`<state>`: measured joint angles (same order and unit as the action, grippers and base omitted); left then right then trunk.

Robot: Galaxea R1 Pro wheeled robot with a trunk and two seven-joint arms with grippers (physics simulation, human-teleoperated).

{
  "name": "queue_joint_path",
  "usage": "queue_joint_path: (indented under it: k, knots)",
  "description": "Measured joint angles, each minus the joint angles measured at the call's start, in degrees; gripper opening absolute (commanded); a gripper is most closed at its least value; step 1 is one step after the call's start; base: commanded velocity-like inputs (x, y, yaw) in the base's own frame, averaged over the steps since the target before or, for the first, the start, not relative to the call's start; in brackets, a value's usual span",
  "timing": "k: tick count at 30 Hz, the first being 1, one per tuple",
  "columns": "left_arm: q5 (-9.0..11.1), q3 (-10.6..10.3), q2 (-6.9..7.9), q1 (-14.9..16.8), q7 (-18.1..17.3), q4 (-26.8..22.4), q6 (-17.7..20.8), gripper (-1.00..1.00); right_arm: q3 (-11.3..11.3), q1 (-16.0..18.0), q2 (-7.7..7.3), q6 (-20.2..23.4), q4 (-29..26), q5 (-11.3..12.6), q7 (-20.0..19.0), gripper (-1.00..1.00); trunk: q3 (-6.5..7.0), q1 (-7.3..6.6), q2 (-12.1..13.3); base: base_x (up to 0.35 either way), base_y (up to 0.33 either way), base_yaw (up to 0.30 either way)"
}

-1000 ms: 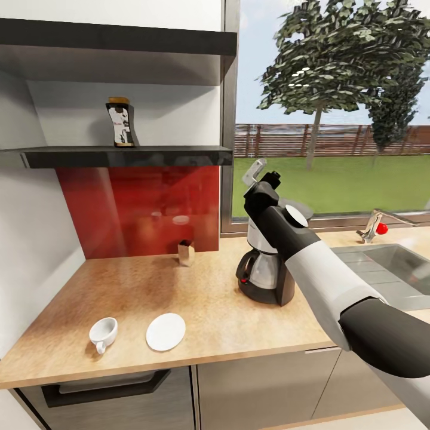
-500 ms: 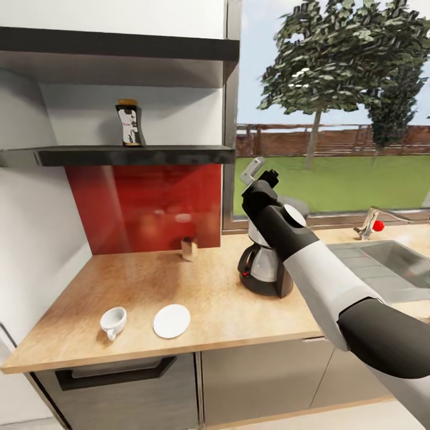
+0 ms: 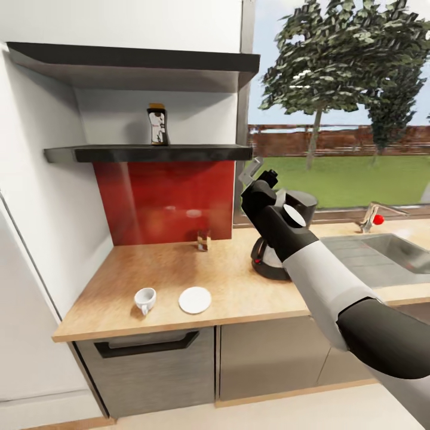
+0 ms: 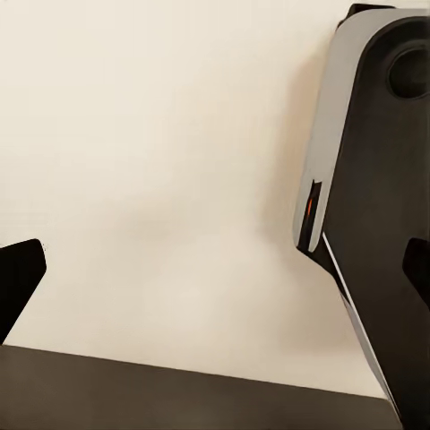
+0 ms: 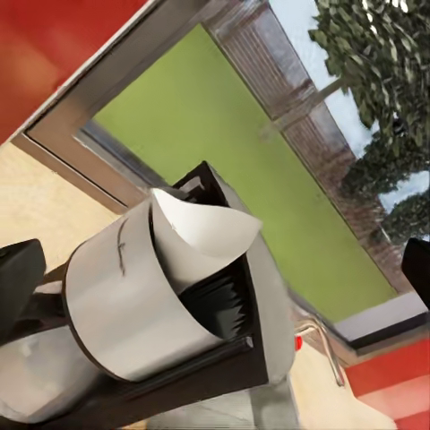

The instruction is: Set up a coffee station on the kitchen countertop: keep the coffee maker on the countertop, move the bottle of coffee from the kitchen shelf to the counter next to the coffee maker, place a paper coffee filter on top of the coffee maker, put the saucer next to the coffee maker with the coffee cup on the saucer, and place the electric kettle next to the coffee maker.

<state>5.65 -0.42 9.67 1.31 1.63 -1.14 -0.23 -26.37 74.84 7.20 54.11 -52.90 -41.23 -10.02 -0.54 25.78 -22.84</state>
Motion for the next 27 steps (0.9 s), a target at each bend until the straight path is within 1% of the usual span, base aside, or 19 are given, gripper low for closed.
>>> queue_joint_path:
  k: [5,6,7,8,12,14,15,16,18,19,20,21,23,24,25,26,27]
  knots:
    - [-0.01,-0.01,0.03,0.0,0.0,0.0,-0.01,1.0,0.0,0.0,0.0,-0.02,0.08,0.0,0.06,1.0,0.0,0.0,0.0,-0.246,0.238,0.0]
    - [-0.05,-0.01,0.08,0.0,0.0,-0.07,-0.14,1.0,0.06,0.0,0.0,0.03,0.53,1.43,0.01,1.0,0.0,-0.01,-0.01,-0.144,0.151,0.0]
    - [-0.09,-0.01,0.08,0.0,-0.03,-0.08,-0.18,1.0,0.07,0.0,0.0,0.08,0.74,4.68,0.0,1.0,0.0,-0.02,-0.01,-0.115,0.121,0.0]
    - [-0.11,-0.01,0.08,0.0,-0.03,-0.09,-0.2,1.0,0.07,0.0,-0.01,0.1,0.79,6.13,0.02,1.0,0.0,-0.01,0.0,-0.073,0.077,0.0]
    - [-0.15,-0.01,0.13,0.0,-0.09,-0.09,-0.36,1.0,0.13,0.01,-0.15,0.15,0.76,17.59,0.1,1.0,0.0,-0.02,-0.01,-0.027,0.029,0.0]
    - [-0.16,-0.01,0.15,0.0,-0.09,-0.1,-0.53,1.0,0.75,0.01,-0.15,0.16,0.28,21.8,0.07,1.0,0.0,-0.02,-0.01,-0.006,0.007,0.0]
    - [-0.16,-0.01,0.19,0.0,-0.09,-0.1,-0.57,1.0,1.68,0.01,-0.11,0.16,0.12,23.6,0.06,1.0,0.0,-0.02,-0.01,-0.003,0.003,0.0]
    - [-0.16,-0.01,0.23,0.0,-0.09,-0.1,-0.58,1.0,3.15,0.01,-0.05,0.17,-0.14,25.44,0.05,1.0,0.0,-0.02,-0.01,-0.002,0.002,0.0]
    - [-0.16,0.03,0.33,-0.01,-0.1,-0.11,-0.48,1.0,6.67,0.01,0.09,0.3,-1.34,29.62,0.07,1.0,0.0,-0.03,-0.02,-0.001,0.001,0.0]
    - [-0.19,0.1,0.41,0.0,-0.1,-0.15,-0.25,1.0,9.58,0.02,1.23,1.55,-4.19,37.69,0.03,1.0,0.01,-0.03,-0.02,0.0,0.0,0.0]
    - [-0.21,0.12,0.47,0.0,-0.1,-0.16,-0.19,1.0,10.12,0.01,1.59,2.07,-4.98,40.53,-0.13,1.0,0.0,-0.03,-0.03,0.0,0.0,0.0]
    - [-0.23,0.13,0.58,0.02,-0.1,-0.16,-0.11,1.0,10.51,0.01,1.98,2.52,-5.61,44.66,-0.34,1.0,0.0,-0.02,-0.01,0.0,0.0,0.0]
    - [-0.24,0.13,0.65,0.01,-0.1,-0.17,-0.02,1.0,10.75,0.01,2.33,2.85,-6.18,48.96,-0.17,1.0,0.0,-0.02,-0.01,0.0,0.0,0.0]
    - [-0.24,0.11,0.67,0.02,-0.1,-0.14,0.01,1.0,10.82,0.03,2.46,2.93,-6.39,50.28,-0.02,1.0,0.0,-0.02,-0.01,0.0,0.0,0.0]
    - [-0.21,0.09,0.7,0.02,-0.1,-0.11,0.03,1.0,10.88,0.07,2.62,2.98,-6.52,51.16,0.09,1.0,0.0,-0.02,-0.01,0.0,0.0,0.0]
    - [-0.2,0.09,0.71,0.01,-0.1,-0.11,0.04,1.0,10.94,0.09,2.73,3.02,-6.57,51.47,0.14,1.0,0.0,-0.02,-0.01,0.0,0.0,0.0]
    - [-0.18,0.08,0.75,0.01,-0.1,-0.06,0.05,1.0,11.5,0.16,2.8,3.09,-6.66,52.04,0.48,1.0,0.0,-0.02,-0.01,0.0,0.0,0.0]
